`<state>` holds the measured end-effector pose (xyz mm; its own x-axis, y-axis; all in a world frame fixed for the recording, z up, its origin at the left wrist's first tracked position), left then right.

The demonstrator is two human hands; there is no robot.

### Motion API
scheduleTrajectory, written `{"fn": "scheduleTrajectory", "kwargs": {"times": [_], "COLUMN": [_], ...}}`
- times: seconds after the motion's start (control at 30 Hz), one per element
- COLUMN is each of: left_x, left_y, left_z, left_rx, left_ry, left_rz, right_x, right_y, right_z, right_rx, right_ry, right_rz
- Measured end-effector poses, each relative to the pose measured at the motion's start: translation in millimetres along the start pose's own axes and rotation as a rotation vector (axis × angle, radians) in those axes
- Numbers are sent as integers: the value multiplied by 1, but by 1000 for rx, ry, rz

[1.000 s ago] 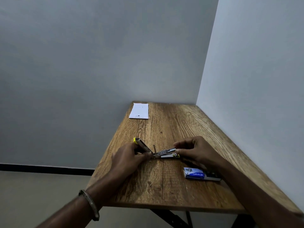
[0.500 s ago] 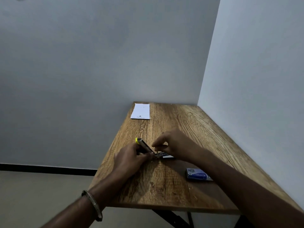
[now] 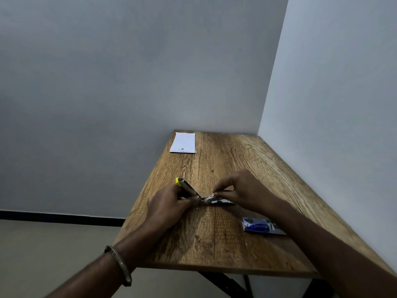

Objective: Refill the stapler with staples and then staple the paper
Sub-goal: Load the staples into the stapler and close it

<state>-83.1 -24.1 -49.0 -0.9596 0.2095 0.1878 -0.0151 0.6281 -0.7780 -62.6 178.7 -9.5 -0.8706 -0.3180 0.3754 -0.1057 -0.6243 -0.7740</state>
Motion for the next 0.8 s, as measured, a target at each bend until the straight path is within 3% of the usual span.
{"fn": "scheduleTrajectory", "kwargs": {"times": [0.37,0.6,0.8], "left_x": [-1,-4,-3], "left_y": [-1,-4,-3], "left_z": [-1,-3,-3], "left_rx": [24,13,12], "left_ry": [0,-3,6], "left_rz": [2,2,16], "right_x": [-21,-33,-33], "right_y": [1,-7,-2], "right_z": [-12,-37,-37], "right_rx": [-45,170,155], "right_ry": [39,286,245], "right_rz": [120,26,-111]}}
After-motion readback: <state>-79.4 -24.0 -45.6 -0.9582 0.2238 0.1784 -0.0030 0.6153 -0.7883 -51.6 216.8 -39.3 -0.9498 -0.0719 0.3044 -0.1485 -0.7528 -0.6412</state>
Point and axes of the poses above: each hand's wrist, its own x-axis towards the middle knuckle, its own y-axis out of the palm, z = x × y, the point moved 3 cm from there along x, towards the middle knuckle, and after that the axes turned 15 degrees about x, right-handed, at the moved point
